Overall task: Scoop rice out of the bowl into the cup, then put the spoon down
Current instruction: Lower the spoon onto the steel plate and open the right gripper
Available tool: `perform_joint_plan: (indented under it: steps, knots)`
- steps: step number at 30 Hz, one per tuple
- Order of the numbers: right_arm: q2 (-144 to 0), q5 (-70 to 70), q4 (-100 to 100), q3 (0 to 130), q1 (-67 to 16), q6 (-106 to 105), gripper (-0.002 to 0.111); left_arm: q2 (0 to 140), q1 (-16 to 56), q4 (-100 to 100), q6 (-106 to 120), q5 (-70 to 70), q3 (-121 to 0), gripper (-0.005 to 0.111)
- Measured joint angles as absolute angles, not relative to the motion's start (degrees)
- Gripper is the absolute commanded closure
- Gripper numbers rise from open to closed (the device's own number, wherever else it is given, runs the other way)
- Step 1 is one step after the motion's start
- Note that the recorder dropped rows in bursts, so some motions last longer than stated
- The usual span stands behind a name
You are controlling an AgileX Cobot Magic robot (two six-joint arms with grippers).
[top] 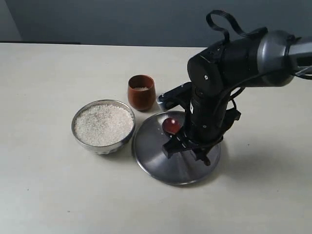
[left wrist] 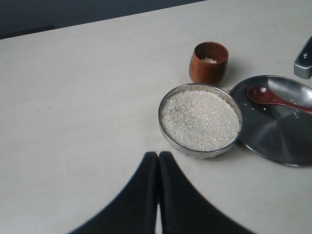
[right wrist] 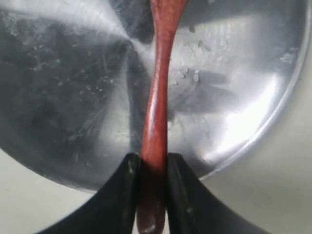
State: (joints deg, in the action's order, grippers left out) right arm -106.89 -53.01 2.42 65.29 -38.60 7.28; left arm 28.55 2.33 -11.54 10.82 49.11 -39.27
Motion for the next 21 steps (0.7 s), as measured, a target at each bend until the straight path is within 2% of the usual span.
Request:
perform_joint_plan:
  steps: [3, 15, 18, 21]
  knots:
    - [-106.9, -46.4, 0.8, 63.5, -38.6, 6.4, 0.109, 28.6, 2.3, -11.5, 10.8, 49.1, -39.3, 0.106]
    - [-106.9, -43.4, 0.5, 63.5, -39.1, 3.9, 0.109, 28.6, 2.3, -11.5, 11.0, 49.1, -39.3, 0.106]
    - [-106.9, -43.4, 0.0, 63.5, -39.1, 3.8, 0.101, 28.6, 2.3, -11.5, 11.0, 49.1, -39.3, 0.106]
    - [-106.9, -43.4, 0.0, 63.5, -39.1, 3.8, 0.086, 28.6, 2.3, -11.5, 11.0, 49.1, -39.3, 0.106]
